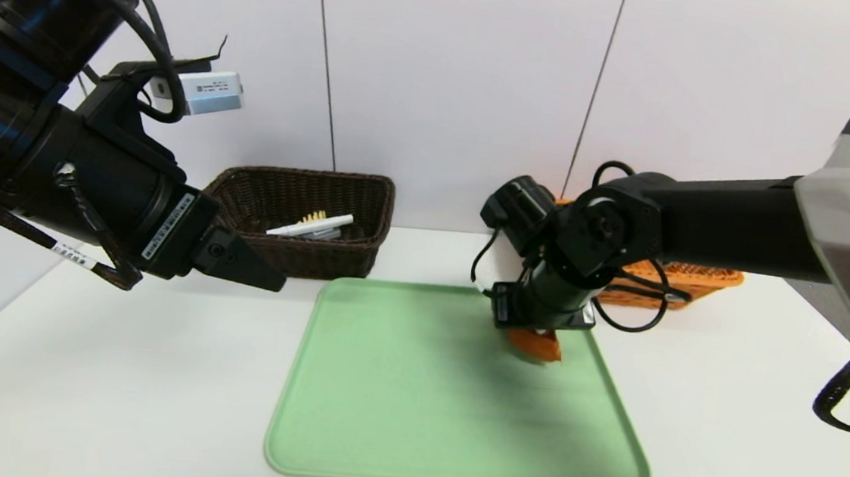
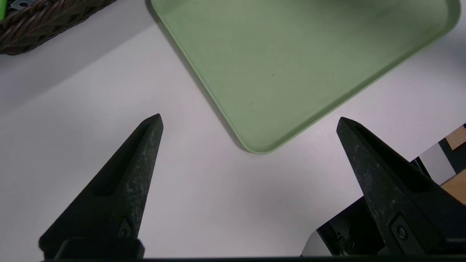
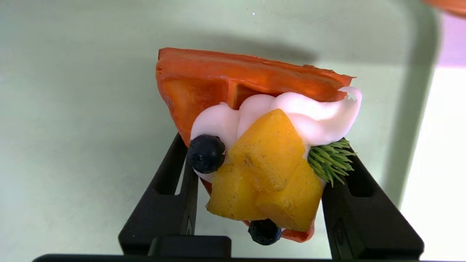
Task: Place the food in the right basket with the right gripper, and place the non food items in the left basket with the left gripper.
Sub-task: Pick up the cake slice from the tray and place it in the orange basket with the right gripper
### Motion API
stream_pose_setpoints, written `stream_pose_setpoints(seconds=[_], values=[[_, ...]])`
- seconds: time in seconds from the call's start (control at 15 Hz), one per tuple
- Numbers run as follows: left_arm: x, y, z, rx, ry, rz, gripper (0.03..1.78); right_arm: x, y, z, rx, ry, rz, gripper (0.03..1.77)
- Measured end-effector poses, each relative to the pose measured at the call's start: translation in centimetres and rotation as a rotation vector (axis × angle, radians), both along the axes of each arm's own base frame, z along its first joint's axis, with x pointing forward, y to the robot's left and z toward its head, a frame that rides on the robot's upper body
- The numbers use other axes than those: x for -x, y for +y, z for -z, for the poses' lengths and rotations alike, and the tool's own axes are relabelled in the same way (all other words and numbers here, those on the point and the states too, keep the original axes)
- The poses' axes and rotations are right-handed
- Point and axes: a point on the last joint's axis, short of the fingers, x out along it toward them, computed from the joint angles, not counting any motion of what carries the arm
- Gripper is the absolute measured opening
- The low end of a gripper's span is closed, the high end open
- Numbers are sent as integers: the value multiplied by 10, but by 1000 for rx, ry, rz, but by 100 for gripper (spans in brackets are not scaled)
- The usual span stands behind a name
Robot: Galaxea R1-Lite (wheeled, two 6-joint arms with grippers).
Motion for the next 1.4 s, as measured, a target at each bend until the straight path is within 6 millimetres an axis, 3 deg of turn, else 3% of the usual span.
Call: stream_pose_setpoints(seconds=[0.6, 0.8, 1.13, 1.4], values=[[3, 1, -2, 6, -9, 3, 169, 57, -3, -79, -68, -136, -140, 87], [5, 2, -4, 8, -14, 4, 169, 65, -7, -103, -106, -211, -147, 87], [6, 2, -4, 10, -16, 4, 169, 56, -28, -138, -141, -342, -85, 87], [5, 2, -4, 7, -18, 3, 169, 21, -55, -134, -95, -389, -18, 87]])
